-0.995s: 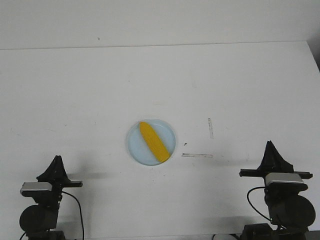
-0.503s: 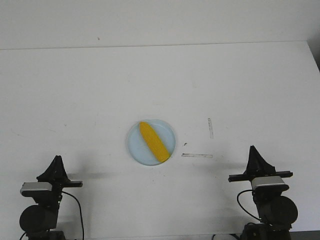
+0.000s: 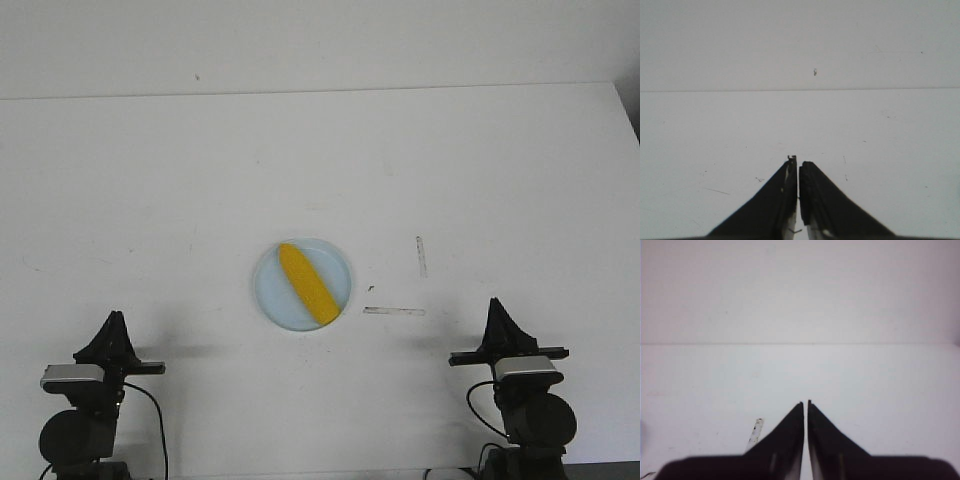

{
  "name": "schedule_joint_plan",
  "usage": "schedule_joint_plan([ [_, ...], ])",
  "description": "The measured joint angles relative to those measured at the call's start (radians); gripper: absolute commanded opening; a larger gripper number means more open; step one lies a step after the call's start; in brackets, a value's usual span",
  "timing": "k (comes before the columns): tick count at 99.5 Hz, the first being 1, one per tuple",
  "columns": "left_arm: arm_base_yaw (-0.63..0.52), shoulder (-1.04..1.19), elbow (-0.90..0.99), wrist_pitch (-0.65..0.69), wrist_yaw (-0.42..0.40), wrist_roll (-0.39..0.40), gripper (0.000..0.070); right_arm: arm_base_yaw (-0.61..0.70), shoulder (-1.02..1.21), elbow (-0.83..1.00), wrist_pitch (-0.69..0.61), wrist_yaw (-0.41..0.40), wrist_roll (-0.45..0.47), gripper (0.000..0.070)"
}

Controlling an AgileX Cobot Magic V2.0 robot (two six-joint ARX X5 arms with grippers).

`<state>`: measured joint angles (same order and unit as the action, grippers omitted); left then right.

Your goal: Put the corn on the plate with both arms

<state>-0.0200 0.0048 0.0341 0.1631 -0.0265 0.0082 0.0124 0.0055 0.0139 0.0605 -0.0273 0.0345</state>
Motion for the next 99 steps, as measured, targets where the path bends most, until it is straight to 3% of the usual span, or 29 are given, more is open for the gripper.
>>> schedule_joint_plan([
  [99,0.0,0.0,0.0,0.0,0.0,0.0,0.0001,0.0,-0.003,0.0,0.01,0.0,0.007,0.0013],
])
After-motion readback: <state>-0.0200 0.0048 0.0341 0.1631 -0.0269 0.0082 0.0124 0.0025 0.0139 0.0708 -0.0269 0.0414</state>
